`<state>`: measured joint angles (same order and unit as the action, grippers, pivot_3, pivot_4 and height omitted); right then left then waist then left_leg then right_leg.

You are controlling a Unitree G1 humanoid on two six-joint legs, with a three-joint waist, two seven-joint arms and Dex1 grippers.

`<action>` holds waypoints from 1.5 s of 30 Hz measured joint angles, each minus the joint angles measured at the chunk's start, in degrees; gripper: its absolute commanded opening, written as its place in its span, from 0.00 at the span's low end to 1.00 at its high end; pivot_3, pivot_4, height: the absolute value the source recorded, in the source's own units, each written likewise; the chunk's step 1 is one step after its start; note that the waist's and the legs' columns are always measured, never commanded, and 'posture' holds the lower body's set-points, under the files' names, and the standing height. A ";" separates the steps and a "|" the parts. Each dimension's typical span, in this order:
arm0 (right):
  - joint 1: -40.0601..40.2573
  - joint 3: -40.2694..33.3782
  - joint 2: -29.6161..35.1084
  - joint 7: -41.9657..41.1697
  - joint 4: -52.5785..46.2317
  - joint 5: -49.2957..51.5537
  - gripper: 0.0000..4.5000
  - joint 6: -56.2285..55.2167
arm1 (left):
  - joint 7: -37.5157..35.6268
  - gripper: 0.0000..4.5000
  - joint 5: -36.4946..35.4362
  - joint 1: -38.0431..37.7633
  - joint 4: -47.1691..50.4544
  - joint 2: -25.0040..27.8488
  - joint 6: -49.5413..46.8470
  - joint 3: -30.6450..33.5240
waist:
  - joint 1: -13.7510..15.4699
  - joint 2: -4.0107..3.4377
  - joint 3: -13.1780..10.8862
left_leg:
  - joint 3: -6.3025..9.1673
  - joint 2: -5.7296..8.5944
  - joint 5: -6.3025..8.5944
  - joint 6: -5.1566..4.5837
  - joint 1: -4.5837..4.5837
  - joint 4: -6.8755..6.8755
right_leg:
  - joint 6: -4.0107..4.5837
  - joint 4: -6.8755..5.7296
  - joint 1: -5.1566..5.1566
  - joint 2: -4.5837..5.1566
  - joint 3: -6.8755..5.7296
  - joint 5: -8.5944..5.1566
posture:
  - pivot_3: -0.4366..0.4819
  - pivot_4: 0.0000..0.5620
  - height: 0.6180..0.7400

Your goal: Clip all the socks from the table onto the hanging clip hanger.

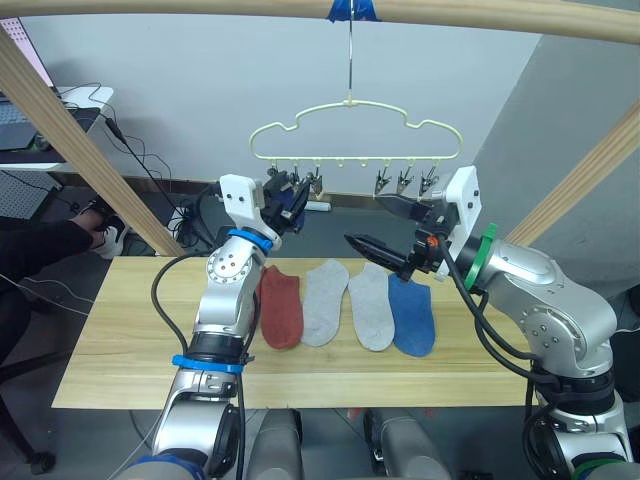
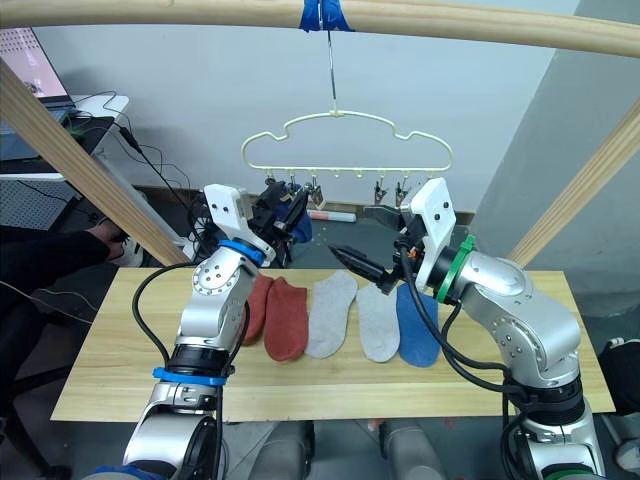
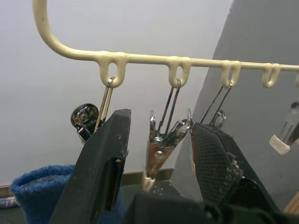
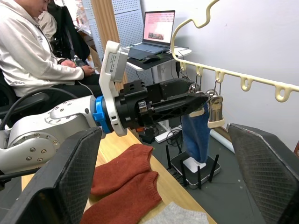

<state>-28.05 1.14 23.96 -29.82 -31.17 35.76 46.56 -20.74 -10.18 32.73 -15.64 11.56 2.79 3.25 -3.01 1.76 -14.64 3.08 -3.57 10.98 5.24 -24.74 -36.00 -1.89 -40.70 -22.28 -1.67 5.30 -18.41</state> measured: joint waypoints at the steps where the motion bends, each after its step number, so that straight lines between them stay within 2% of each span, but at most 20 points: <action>1: 0.02 0.00 0.00 0.00 0.00 0.00 1.00 0.00 | -0.03 0.52 -0.07 -0.32 0.24 -0.01 -0.09 0.00 | -0.01 0.00 0.00 | 0.00 0.00 0.00 0.00 0.00 0.00 | 0.00 0.00 0.00 0.00 0.00 0.00 | 0.41 0.37 1.00; 8: 0.38 0.00 0.06 0.00 0.00 0.00 1.00 0.00 | -0.40 0.52 -1.48 -1.75 3.97 -0.07 -1.48 0.14 | -0.09 0.00 0.00 | 0.00 0.00 0.00 0.00 0.00 0.00 | 0.00 0.00 0.00 0.00 0.01 0.00 | 0.41 0.37 1.00; 29: 0.37 0.01 0.07 0.16 0.00 -0.03 1.00 0.00 | -1.14 0.52 -1.11 -2.91 3.78 -0.01 -2.13 0.49 | -0.14 0.00 0.00 | -0.01 0.00 0.00 0.00 0.00 0.01 | -0.02 0.02 0.00 0.00 0.02 -0.01 | 0.39 0.38 1.00; 45: 0.34 0.01 0.08 0.58 0.00 -0.20 1.00 -0.02 | -0.56 0.52 -0.95 1.00 -0.65 -0.46 -0.30 0.65 | -0.28 0.00 0.00 | -0.02 0.00 0.00 0.00 -0.01 0.04 | -0.02 0.08 -0.01 -0.01 0.03 -0.01 | 0.39 0.38 1.00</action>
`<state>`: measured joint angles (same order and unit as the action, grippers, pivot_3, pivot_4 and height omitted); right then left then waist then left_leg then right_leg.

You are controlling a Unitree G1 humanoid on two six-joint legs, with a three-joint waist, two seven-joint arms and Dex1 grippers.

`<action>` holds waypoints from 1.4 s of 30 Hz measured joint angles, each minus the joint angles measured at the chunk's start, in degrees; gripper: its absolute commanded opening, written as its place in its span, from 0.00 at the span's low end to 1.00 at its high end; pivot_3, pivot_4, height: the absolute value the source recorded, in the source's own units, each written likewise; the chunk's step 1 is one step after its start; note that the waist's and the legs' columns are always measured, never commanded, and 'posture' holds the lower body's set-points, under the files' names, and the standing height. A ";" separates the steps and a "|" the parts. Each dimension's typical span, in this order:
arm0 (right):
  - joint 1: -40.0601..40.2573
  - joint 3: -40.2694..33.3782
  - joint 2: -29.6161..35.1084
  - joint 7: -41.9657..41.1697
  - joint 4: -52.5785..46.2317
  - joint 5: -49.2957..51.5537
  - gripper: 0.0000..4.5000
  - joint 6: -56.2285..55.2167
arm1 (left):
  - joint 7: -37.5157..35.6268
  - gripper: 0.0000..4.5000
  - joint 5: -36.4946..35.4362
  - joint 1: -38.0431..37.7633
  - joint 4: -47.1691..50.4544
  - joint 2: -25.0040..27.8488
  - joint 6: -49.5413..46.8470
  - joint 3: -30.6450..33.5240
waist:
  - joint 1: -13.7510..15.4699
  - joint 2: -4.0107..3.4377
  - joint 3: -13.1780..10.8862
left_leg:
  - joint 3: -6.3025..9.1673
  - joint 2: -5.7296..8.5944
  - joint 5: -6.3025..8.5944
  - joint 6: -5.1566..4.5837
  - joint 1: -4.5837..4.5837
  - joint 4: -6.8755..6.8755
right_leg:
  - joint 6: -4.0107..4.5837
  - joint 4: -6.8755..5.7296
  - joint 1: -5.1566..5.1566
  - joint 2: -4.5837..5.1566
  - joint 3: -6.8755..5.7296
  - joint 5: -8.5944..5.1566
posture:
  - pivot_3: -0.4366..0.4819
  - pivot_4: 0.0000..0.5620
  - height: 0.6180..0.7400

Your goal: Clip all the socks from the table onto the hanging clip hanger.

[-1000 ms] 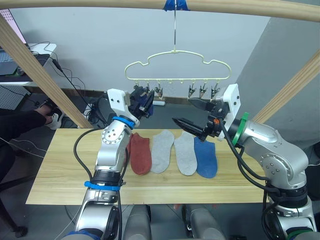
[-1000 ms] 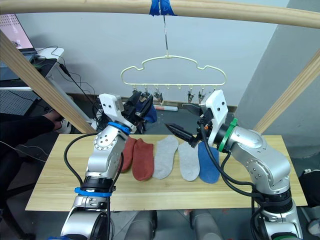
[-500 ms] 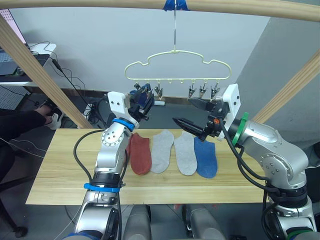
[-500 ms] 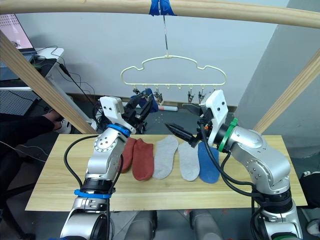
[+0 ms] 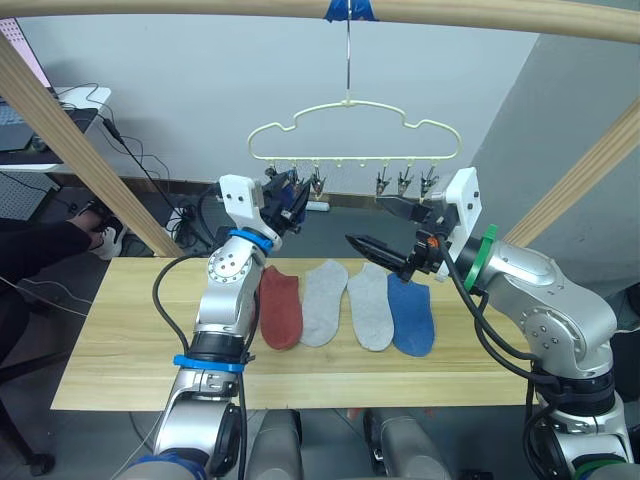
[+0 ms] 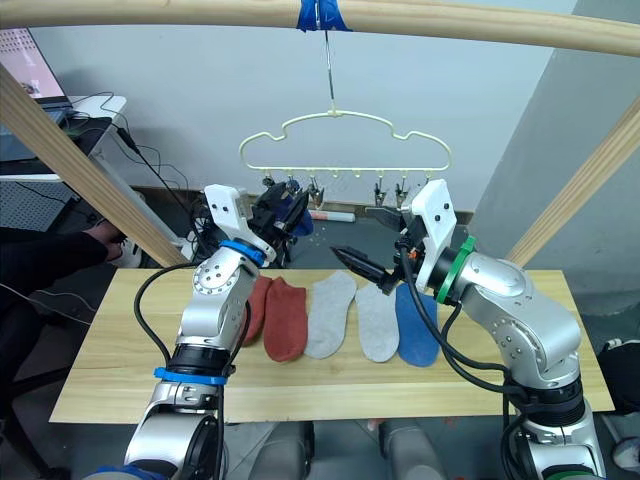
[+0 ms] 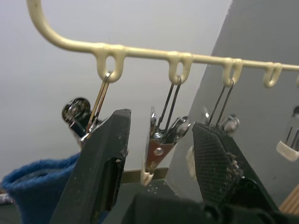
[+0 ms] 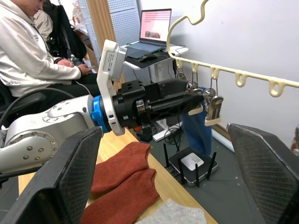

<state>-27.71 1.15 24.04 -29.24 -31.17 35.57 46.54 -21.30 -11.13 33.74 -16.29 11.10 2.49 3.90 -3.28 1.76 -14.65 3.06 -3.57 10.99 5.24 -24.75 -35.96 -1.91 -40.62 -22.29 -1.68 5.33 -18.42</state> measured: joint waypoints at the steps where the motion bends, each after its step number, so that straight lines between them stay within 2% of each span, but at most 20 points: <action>1: -0.01 0.00 0.00 0.11 0.00 0.00 1.00 0.00 | 0.02 0.52 -0.01 0.07 0.00 0.00 0.10 0.11 | 0.00 0.00 0.00 | 0.00 0.00 0.00 0.00 0.00 0.00 | 0.00 0.00 0.00 0.00 0.00 0.00 | 0.39 0.38 1.00; 11: -0.39 0.03 0.00 0.16 0.00 -0.20 1.00 -0.32 | -0.08 0.52 -0.02 0.15 0.00 -0.11 0.38 0.44 | 0.00 0.00 0.00 | 0.00 0.00 0.00 0.00 0.00 0.00 | 0.00 0.02 0.00 0.00 0.00 0.00 | 0.40 0.37 1.00; 12: -0.40 0.07 0.00 0.13 0.00 -0.28 1.00 -0.50 | -0.12 0.43 -0.02 0.15 0.00 -0.12 0.39 0.44 | 0.00 0.00 0.00 | 0.00 0.00 0.00 0.00 0.00 0.00 | 0.00 0.02 0.00 0.00 0.00 0.00 | 0.40 0.37 1.00; 13: -0.40 0.09 0.00 0.12 0.00 -0.32 1.00 -0.61 | -0.15 0.40 -0.04 0.15 0.00 -0.13 0.40 0.44 | 0.00 0.00 0.00 | 0.00 0.00 0.00 0.00 0.00 0.00 | 0.00 0.02 0.00 0.00 0.01 0.00 | 0.40 0.37 1.00; 17: -0.40 0.13 0.00 0.10 0.00 -0.40 1.00 -0.93 | -0.55 0.15 -0.25 0.15 0.00 -0.24 0.45 0.43 | 0.00 0.00 0.00 | 0.00 0.00 0.00 0.00 0.00 0.01 | 0.00 0.03 0.00 0.00 0.01 0.00 | 0.40 0.37 1.00; 20: -0.40 0.13 0.00 0.10 0.00 -0.40 1.00 -0.98 | -0.67 0.03 -0.29 0.17 0.02 -0.58 0.59 0.43 | 0.00 0.00 0.00 | 0.00 0.00 0.00 0.00 0.00 0.00 | 0.00 0.03 0.00 0.00 0.01 0.00 | 0.40 0.37 1.00; 28: 0.52 0.40 0.10 0.32 0.04 -1.05 1.00 -1.25 | -1.24 0.00 -0.25 0.29 0.41 -0.16 0.12 0.24 | 0.01 0.00 0.00 | 0.00 0.00 0.00 0.00 -0.01 0.01 | 0.00 0.04 0.00 0.00 0.00 0.00 | 0.42 0.36 1.00; 30: 3.10 2.27 2.27 0.57 0.84 -3.90 1.00 -1.93 | -2.21 0.00 -0.40 0.26 1.88 1.03 -2.41 -0.13 | 0.12 0.00 0.00 | 0.01 0.00 0.00 0.00 -0.01 0.02 | -0.01 0.07 0.01 0.00 -0.02 0.00 | 0.42 0.36 1.00; 34: 8.36 6.68 6.00 1.76 9.28 -12.36 1.00 -3.84 | -5.68 0.00 -4.60 0.25 6.58 4.45 -11.97 0.23 | 0.03 0.00 0.00 | -0.03 0.00 0.00 0.00 -0.01 0.01 | -0.06 0.07 0.00 0.00 0.03 -0.03 | 0.42 0.36 1.00; 38: 9.00 12.61 7.99 1.04 24.14 -22.30 1.00 -11.52 | -10.35 0.00 -14.96 0.92 11.42 8.73 -28.81 2.84 | -0.36 0.00 0.00 | -0.04 -0.03 0.00 0.00 0.02 0.01 | -0.14 0.03 -0.02 -0.03 0.05 -0.08 | 0.43 0.36 1.00; 39: 7.91 14.44 7.86 0.56 30.20 -25.27 1.00 -14.86 | -12.03 0.00 -19.04 1.64 12.14 11.30 -35.84 3.56 | -0.67 0.00 0.00 | -0.04 -0.07 0.00 0.00 0.03 0.00 | -0.14 0.02 -0.01 -0.07 0.04 -0.08 | 0.43 0.37 1.00; 41: 7.47 15.03 7.71 0.50 33.49 -26.71 1.00 -16.26 | -12.61 0.00 -21.21 2.18 12.69 12.33 -39.40 4.40 | -0.72 -0.01 0.00 | -0.04 -0.05 0.00 0.00 0.04 0.01 | -0.14 0.01 -0.02 -0.06 0.06 -0.08 | 0.43 0.36 1.00; 42: 6.59 15.68 7.17 0.46 37.71 -28.18 1.00 -17.80 | -13.17 0.00 -23.99 2.98 13.06 13.72 -44.20 6.01 | -0.97 -0.01 0.00 | -0.04 -0.06 0.00 0.00 0.05 0.01 | -0.14 -0.01 -0.02 -0.06 0.06 -0.08 | 0.43 0.36 1.00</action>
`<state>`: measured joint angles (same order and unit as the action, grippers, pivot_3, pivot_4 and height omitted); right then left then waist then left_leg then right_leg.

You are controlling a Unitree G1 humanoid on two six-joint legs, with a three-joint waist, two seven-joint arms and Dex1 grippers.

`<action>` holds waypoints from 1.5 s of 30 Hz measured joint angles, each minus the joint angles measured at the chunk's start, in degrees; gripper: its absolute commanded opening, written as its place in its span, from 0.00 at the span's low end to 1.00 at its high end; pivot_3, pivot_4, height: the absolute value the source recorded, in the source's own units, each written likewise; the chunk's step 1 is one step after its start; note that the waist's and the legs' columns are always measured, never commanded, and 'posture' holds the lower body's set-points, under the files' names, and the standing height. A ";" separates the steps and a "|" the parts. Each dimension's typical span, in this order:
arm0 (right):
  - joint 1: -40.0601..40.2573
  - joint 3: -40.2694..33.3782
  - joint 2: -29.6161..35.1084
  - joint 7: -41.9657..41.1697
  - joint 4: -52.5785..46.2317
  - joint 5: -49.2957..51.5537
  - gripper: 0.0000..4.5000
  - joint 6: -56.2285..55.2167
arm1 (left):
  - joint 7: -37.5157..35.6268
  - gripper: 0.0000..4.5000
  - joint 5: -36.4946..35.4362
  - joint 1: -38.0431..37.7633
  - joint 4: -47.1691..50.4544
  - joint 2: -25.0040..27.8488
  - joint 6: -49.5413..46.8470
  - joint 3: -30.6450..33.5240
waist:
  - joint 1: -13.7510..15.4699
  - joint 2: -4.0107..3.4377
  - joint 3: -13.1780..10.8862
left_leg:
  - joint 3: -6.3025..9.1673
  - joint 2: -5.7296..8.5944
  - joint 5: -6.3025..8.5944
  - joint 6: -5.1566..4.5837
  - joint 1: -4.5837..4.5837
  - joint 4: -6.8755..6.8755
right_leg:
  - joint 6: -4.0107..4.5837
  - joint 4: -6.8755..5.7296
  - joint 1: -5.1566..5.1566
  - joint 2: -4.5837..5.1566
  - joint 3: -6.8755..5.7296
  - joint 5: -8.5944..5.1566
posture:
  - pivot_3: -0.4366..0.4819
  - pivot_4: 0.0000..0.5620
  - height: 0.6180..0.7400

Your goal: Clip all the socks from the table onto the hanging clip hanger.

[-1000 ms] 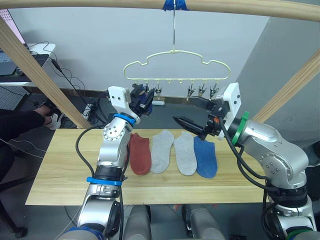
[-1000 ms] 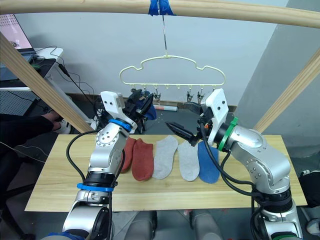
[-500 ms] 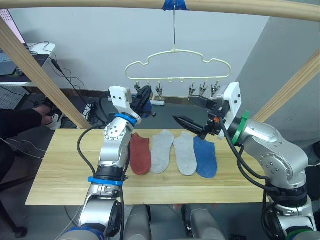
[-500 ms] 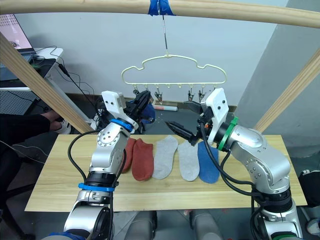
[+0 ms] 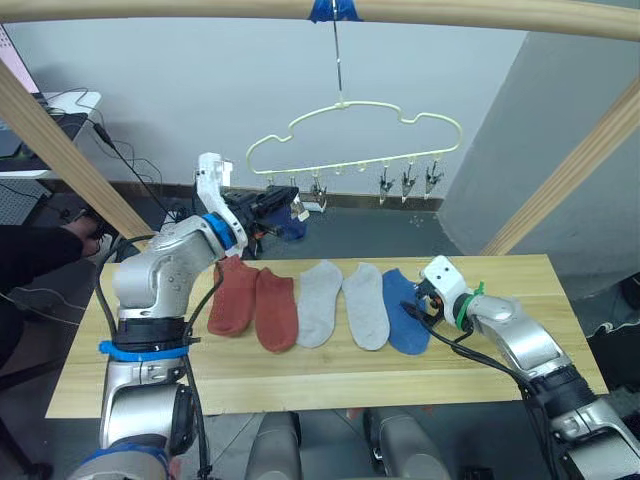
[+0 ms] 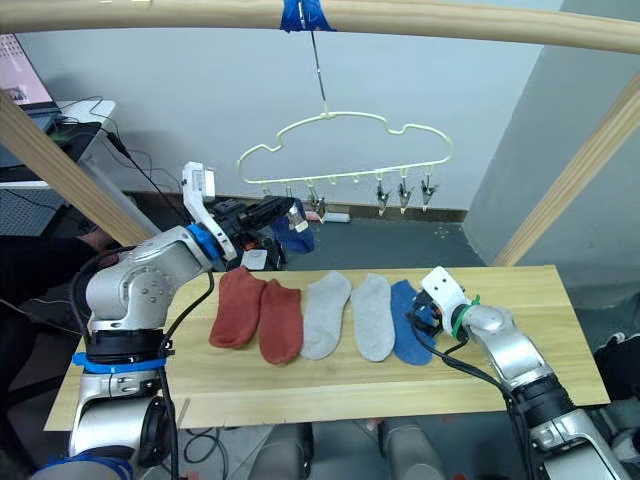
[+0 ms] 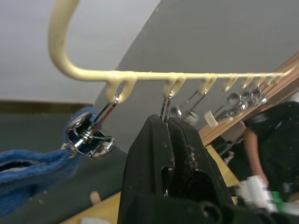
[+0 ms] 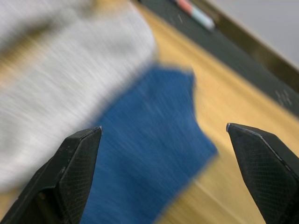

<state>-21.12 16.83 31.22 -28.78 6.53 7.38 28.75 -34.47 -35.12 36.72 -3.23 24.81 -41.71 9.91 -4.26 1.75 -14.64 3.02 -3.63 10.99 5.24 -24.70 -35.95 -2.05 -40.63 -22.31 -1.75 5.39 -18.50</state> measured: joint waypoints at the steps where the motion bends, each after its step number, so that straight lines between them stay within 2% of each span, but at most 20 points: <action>1: -0.51 0.15 -0.49 -0.12 2.24 -0.77 1.00 -1.16 | -0.04 0.00 -2.16 0.06 0.33 0.46 -3.44 1.45 | -0.03 0.00 0.00 | 0.00 -0.01 0.00 0.00 0.00 0.00 | 0.04 0.00 0.01 0.00 0.01 0.02 | 0.44 0.37 1.00; 3: -4.82 0.52 -4.14 0.07 12.39 -3.51 1.00 -5.01 | -0.07 0.00 -7.48 1.31 0.62 2.15 -12.50 2.93 | -0.49 0.03 0.01 | 0.02 -0.02 0.00 0.01 0.01 -0.01 | 0.06 -0.06 0.01 -0.01 -0.01 0.04 | 0.44 0.37 1.00; 5: -5.60 0.62 -5.95 -0.18 17.24 -4.62 1.00 -8.05 | 0.46 0.00 -8.85 1.71 0.76 2.59 -15.45 4.07 | -0.44 0.03 0.01 | 0.02 -0.03 0.00 0.01 0.04 0.00 | 0.09 -0.08 0.01 -0.01 -0.01 0.05 | 0.44 0.37 1.00; 9: -6.81 0.51 -7.14 -1.70 20.88 -6.19 0.82 -12.00 | 1.69 0.00 -9.85 1.81 1.51 2.45 -17.52 4.12 | -0.48 0.04 0.02 | 0.00 -0.03 0.00 0.02 0.09 -0.03 | 0.14 -0.11 0.06 -0.01 0.02 0.08 | 0.46 0.37 1.00; 14: -5.33 0.16 -7.46 -3.27 21.31 -7.23 0.47 -15.36 | 2.69 0.00 -10.08 1.45 2.79 2.45 -18.01 4.13 | -0.36 0.03 0.02 | 0.00 -0.03 -0.01 0.02 0.18 -0.03 | 0.10 -0.20 0.11 -0.01 0.04 0.06 | 0.46 0.37 1.00; 20: -1.86 -0.26 -5.99 -4.81 17.15 -8.35 0.00 -15.69 | 2.90 0.00 -10.49 0.96 3.08 2.45 -18.02 4.53 | -0.17 0.03 0.02 | -0.02 -0.01 0.00 0.02 0.18 -0.03 | 0.08 -0.20 0.11 0.00 0.06 0.05 | 0.45 0.37 1.00; 26: 3.71 -2.26 -1.54 -7.60 7.70 -8.31 0.00 -13.05 | 3.00 0.00 -11.85 0.90 2.99 2.42 -19.19 4.73 | -0.15 0.03 0.02 | -0.07 -0.01 0.00 0.02 0.18 -0.01 | 0.05 -0.18 0.09 0.00 0.11 0.03 | 0.44 0.38 1.00; 32: 6.11 -5.47 1.90 -13.60 -17.30 -0.94 0.00 -1.96 | 3.52 0.00 -15.86 2.19 0.50 1.97 -23.95 6.91 | -0.55 0.03 0.01 | -0.01 -0.05 0.00 0.02 0.21 -0.01 | -0.08 -0.23 0.08 -0.05 0.08 -0.04 | 0.42 0.38 1.00; 35: 3.85 -5.40 -0.73 -13.84 -24.95 3.20 0.00 5.41 | 3.82 0.00 -16.73 2.73 -0.74 1.91 -25.23 7.59 | -0.53 0.03 0.01 | -0.02 -0.04 0.00 0.02 0.20 -0.02 | -0.08 -0.23 0.08 -0.04 0.10 -0.05 | 0.42 0.37 1.00; 37: 1.25 -4.92 -4.92 -12.59 -27.71 5.73 0.00 10.77 | 3.82 0.00 -16.72 3.36 -1.69 1.87 -25.35 7.80 | -0.56 0.03 0.01 | -0.01 -0.04 0.00 0.02 0.20 -0.02 | -0.07 -0.23 0.08 -0.04 0.09 -0.04 | 0.42 0.37 1.00; 39: -0.96 -4.06 -7.59 -11.51 -28.85 7.26 0.00 13.69 | 3.87 0.00 -16.75 3.88 -1.95 1.62 -25.55 7.82 | -0.46 0.03 0.01 | -0.01 -0.03 0.00 0.02 0.19 -0.01 | -0.05 -0.21 0.07 -0.04 0.08 -0.03 | 0.42 0.36 1.00; 45: -4.60 -1.87 -10.43 -9.31 -28.00 7.28 0.00 16.27 | 5.00 0.00 -18.97 4.10 -2.26 0.13 -27.46 9.27 | -0.30 0.03 0.01 | 0.00 0.00 0.00 0.02 0.04 -0.01 | 0.05 -0.11 0.00 0.02 0.05 0.03 | 0.43 0.35 1.00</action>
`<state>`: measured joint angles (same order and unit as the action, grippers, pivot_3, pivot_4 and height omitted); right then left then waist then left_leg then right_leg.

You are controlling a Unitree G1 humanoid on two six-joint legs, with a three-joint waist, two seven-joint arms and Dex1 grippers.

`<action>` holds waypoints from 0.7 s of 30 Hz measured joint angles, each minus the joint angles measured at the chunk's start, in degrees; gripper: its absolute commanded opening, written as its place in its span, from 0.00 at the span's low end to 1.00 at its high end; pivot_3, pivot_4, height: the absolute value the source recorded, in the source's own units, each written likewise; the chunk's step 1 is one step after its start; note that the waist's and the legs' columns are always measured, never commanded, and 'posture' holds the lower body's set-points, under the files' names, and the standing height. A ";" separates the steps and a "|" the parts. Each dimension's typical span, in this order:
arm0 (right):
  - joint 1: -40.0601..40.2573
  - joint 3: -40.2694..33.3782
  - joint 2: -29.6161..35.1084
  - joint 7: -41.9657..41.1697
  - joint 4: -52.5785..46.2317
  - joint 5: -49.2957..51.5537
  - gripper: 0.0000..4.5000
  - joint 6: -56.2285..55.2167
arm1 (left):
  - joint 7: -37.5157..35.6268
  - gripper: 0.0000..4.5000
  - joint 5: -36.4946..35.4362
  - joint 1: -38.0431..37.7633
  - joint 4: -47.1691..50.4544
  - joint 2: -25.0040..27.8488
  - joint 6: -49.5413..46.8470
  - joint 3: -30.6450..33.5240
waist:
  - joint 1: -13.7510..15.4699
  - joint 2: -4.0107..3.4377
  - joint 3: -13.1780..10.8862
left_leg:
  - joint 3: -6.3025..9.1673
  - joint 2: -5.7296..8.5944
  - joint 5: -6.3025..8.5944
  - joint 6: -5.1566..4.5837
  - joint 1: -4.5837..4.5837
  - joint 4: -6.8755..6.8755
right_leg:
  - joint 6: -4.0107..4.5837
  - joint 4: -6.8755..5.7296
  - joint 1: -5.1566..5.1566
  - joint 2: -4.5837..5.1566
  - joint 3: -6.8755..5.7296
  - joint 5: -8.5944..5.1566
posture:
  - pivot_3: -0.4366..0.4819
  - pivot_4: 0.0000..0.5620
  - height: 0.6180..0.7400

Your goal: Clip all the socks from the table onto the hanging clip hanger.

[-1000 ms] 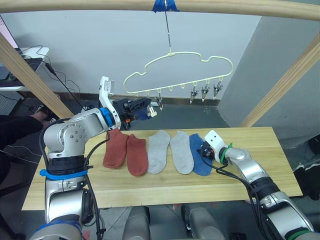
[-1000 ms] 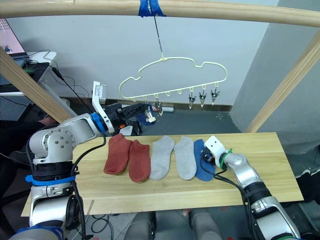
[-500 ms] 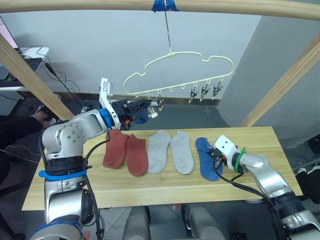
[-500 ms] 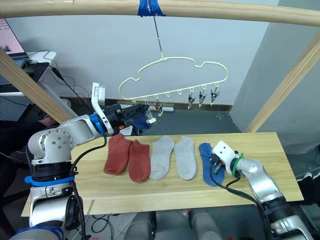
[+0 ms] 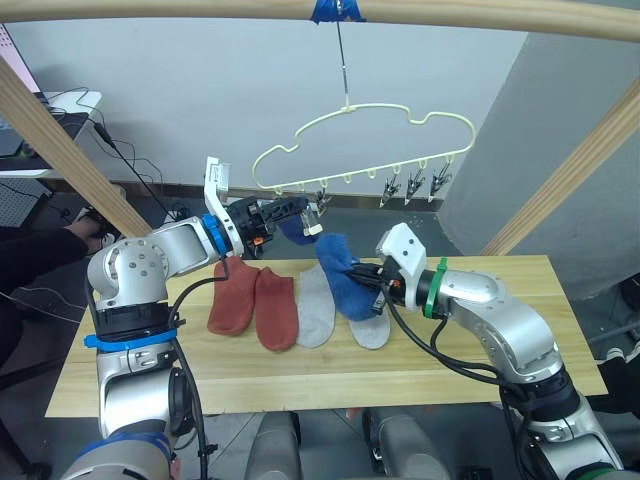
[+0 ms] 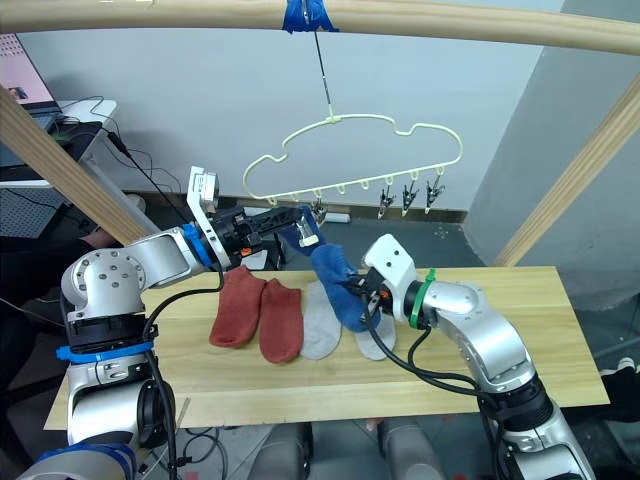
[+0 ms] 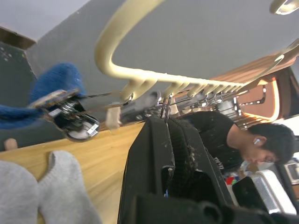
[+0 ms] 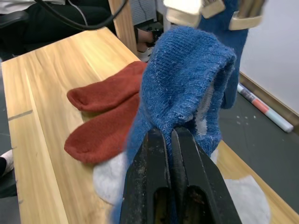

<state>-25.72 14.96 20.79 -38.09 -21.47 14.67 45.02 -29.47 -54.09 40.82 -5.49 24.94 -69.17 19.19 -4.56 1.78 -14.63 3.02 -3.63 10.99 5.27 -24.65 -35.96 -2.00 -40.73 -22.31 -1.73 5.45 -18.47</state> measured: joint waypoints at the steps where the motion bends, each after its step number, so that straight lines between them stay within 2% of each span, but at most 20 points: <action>1: -0.25 0.09 -0.24 0.32 0.04 0.01 0.00 0.18 | 0.09 0.00 -0.17 -0.01 0.11 -0.01 -0.39 0.14 | -0.02 0.00 0.00 | 0.01 -0.01 0.00 0.00 0.00 0.01 | 0.01 0.00 0.00 0.00 -0.02 0.00 | 0.43 0.35 1.00; 21: -4.49 -0.23 -4.42 2.06 2.74 1.42 0.00 1.67 | 1.08 0.00 -2.37 -2.16 2.73 -0.05 -0.74 1.10 | -0.07 0.00 0.00 | 0.03 -0.01 0.00 0.00 0.00 0.00 | 0.04 -0.02 -0.01 0.00 -0.04 0.02 | 0.43 0.35 1.00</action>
<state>-30.22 14.73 16.37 -36.03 -18.73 16.08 46.69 -28.39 -56.46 38.67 -2.76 24.89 -69.92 20.28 -4.62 1.78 -14.63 3.05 -3.65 10.98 5.27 -24.65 -35.95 -1.96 -40.75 -22.31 -1.73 5.40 -18.45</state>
